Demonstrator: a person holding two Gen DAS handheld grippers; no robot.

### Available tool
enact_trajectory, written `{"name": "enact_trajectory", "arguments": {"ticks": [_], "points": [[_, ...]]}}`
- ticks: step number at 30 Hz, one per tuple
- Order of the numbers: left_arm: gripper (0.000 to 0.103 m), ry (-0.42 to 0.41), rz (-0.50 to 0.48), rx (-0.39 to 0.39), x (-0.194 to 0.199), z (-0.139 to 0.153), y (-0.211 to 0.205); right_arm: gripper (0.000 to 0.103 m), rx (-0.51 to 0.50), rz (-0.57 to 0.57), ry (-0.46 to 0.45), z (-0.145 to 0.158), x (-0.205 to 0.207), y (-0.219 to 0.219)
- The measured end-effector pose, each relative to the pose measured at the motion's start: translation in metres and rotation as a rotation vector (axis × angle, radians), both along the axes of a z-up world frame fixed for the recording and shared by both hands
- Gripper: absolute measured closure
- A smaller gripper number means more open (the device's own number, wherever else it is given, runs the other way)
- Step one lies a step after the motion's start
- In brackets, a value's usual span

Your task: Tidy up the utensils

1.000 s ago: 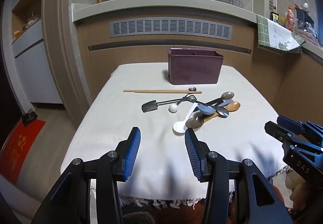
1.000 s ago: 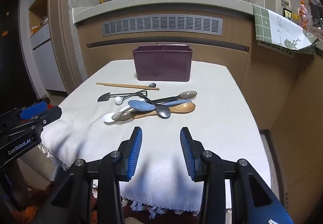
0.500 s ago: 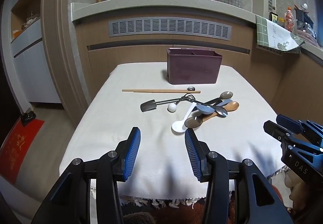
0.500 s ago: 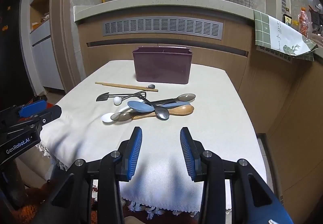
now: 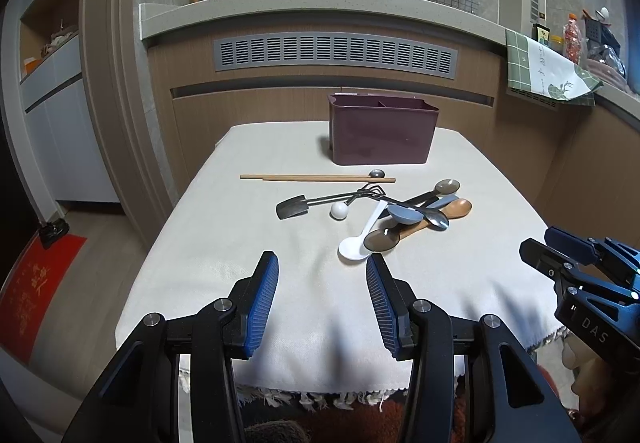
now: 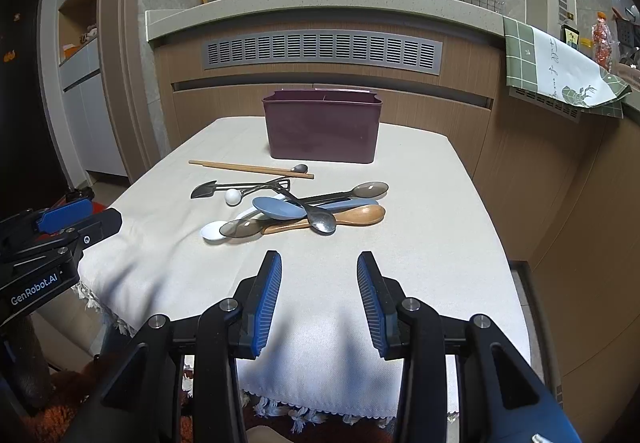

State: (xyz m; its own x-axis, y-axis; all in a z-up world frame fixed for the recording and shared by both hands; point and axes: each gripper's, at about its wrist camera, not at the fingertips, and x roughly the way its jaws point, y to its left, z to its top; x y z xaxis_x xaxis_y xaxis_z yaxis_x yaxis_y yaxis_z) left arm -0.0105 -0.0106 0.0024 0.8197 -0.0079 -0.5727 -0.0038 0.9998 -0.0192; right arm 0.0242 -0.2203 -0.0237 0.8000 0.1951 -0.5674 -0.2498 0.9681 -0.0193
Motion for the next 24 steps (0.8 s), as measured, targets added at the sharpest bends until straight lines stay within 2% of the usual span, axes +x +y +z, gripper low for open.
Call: {"name": "enact_trajectory", "arguments": {"ticks": [24], "points": [[0.056,0.006,-0.002,-0.007,0.0036,-0.0022,0.0053,0.066,0.004,0.003,0.024,-0.0045,0.0042,0.0000]]}}
